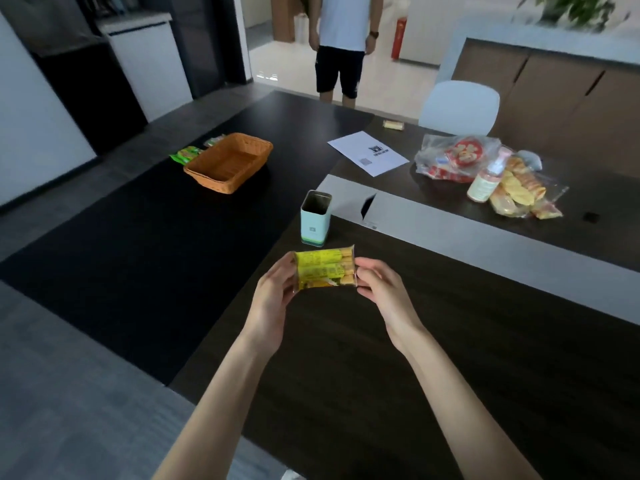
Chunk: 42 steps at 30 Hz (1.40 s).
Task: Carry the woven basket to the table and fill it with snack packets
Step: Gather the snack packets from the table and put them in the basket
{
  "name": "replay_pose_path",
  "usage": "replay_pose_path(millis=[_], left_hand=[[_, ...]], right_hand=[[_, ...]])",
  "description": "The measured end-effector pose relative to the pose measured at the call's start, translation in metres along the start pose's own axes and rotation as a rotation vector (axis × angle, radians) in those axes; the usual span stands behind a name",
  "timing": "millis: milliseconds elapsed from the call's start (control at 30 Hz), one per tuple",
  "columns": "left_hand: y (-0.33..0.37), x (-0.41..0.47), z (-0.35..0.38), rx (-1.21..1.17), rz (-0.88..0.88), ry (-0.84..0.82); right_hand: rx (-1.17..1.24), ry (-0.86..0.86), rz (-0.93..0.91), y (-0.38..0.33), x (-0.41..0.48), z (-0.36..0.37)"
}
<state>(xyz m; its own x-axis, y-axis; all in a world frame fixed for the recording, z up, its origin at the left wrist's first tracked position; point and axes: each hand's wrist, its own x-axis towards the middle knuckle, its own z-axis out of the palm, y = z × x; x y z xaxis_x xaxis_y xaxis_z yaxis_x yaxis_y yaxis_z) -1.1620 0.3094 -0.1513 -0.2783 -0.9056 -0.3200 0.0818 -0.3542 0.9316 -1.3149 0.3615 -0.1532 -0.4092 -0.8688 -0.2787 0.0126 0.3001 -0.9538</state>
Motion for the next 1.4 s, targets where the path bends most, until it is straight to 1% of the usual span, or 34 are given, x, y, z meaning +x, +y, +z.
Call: replay_pose_path(millis=[67,100,200,333,533,700,800,900,1067,1267,1400], left_hand=[[0.008,-0.015,-0.024,0.072,0.105,0.021],[0.013,-0.021,-0.037,0.059,0.136,0.052],[0.029,-0.046,-0.078,-0.081,0.152,0.147],[0.046,-0.073,-0.145,-0.169,0.204,0.252],[0.063,-0.096,-0.272,-0.204,0.283,0.447],[0.079,-0.101,-0.394,-0.245,0.298,0.56],[0.092,-0.098,-0.45,-0.257,0.303,0.617],[0.107,-0.086,-0.501,-0.279,0.31,0.675],[0.142,-0.048,-0.587,-0.258,0.369,0.702],[0.194,0.04,-0.703,-0.237,0.417,0.737],[0.239,0.103,-0.763,-0.255,0.428,0.743]], right_hand=[[0.001,-0.068,-0.04,-0.016,-0.012,0.019],[0.006,-0.108,-0.06,-0.022,-0.018,0.031],[0.021,-0.225,-0.098,-0.036,-0.036,0.072],[-0.003,-0.365,-0.131,-0.049,-0.052,0.143],[-0.036,-0.575,-0.155,-0.062,-0.067,0.281],[-0.014,-0.686,-0.144,-0.07,-0.075,0.413],[-0.013,-0.731,-0.125,-0.077,-0.073,0.481],[-0.046,-0.761,-0.135,-0.086,-0.062,0.545],[-0.029,-0.786,-0.164,-0.106,-0.025,0.652],[-0.012,-0.837,-0.21,-0.141,0.053,0.787],[-0.006,-0.821,-0.229,-0.178,0.111,0.859]])
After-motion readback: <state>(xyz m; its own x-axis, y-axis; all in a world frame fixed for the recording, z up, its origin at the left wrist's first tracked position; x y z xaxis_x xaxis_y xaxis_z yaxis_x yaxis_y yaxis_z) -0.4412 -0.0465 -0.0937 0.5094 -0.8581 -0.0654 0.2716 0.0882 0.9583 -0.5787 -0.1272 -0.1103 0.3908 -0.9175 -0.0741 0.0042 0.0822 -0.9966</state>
